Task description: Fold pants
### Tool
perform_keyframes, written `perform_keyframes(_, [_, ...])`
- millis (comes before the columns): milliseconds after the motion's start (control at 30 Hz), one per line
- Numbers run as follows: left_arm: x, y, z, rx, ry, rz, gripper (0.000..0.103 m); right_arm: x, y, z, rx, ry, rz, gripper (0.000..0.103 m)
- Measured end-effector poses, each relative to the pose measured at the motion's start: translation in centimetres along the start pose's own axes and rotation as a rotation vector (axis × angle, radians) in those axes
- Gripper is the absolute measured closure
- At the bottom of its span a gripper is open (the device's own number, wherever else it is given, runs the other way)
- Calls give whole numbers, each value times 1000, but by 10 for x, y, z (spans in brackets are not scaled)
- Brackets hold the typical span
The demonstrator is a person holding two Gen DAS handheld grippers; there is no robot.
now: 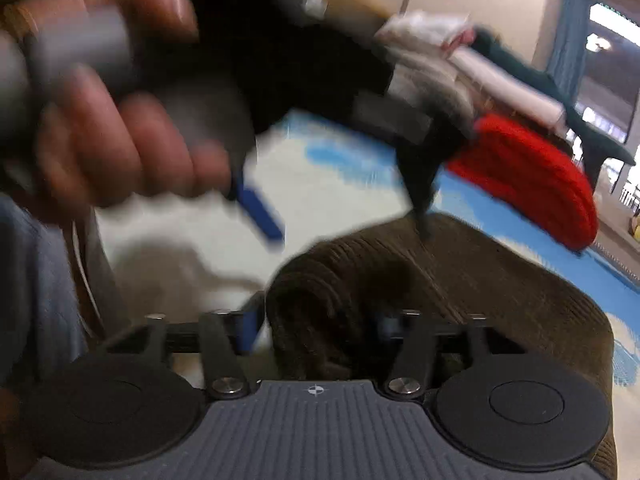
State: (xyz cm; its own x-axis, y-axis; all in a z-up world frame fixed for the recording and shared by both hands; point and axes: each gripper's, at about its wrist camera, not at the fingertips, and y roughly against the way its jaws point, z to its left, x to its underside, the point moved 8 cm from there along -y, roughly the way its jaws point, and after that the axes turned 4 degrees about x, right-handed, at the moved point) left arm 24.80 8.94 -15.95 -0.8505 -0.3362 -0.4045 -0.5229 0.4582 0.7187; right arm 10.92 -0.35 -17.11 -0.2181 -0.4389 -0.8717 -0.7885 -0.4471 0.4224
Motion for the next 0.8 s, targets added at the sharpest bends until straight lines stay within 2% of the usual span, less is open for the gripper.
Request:
perform_keyframes(33, [-1, 0, -2, -3, -14, -5, 0, -2, 11, -5, -20, -19, -11, 25])
perform_keyframes(100, [-1, 1, -7, -7, -35, -9, 2, -7, 31, -28, -31, -58, 5, 22])
perform_keyframes(133, [1, 3, -9, -9, -41, -3, 9, -7, 40, -43, -23, -71, 20, 22])
perform_keyframes(167, [4, 4, -12, -22, -53, 7, 23, -6, 49, -56, -6, -85, 30, 22])
perform_keyframes(200, [7, 5, -12, -54, -70, 14, 30, -4, 57, -73, 28, -102, 41, 22])
perform_keyframes(233, [10, 7, -12, -87, -85, 12, 43, -1, 63, -92, 70, -119, 49, 22])
perform_keyframes(267, [13, 8, -11, -87, -83, 11, 57, 3, 71, -112, 113, -140, 51, 22])
perform_keyframes(333, [15, 7, -16, -39, -48, 33, 75, 12, 79, -138, 164, -185, 54, 22])
perform_keyframes(400, [12, 5, -19, -71, -66, 35, 75, 30, 74, -161, 157, -285, 86, 25])
perform_keyframes(433, [12, 3, -20, -91, -69, 43, 69, 38, 69, -165, 107, -353, 115, 27])
perform_keyframes(467, [13, 0, -20, -103, -54, 63, 53, 45, 66, -162, 54, -406, 144, 29])
perform_keyframes(500, [13, -4, -21, -96, -35, 89, 42, 54, 62, -162, 22, -440, 171, 31])
perform_keyframes(533, [14, -7, -24, -86, -24, 106, 30, 61, 58, -156, 8, -447, 188, 34])
perform_keyframes(567, [13, -7, -29, -91, -34, 95, 45, 65, 60, -150, 13, -421, 183, 43])
perform_keyframes(600, [12, -5, -36, -98, -68, 74, 61, 63, 61, -142, 3, -372, 162, 78])
perform_keyframes(633, [8, 0, -44, -103, -102, 59, 84, 57, 62, -137, -30, -339, 149, 90])
perform_keyframes(700, [-4, 15, -59, -37, -104, 31, 84, 51, 64, -128, -22, -325, 131, 100])
perform_keyframes(800, [-12, 43, -68, 15, -167, -35, 85, 46, 69, -129, -66, -356, 126, 100])
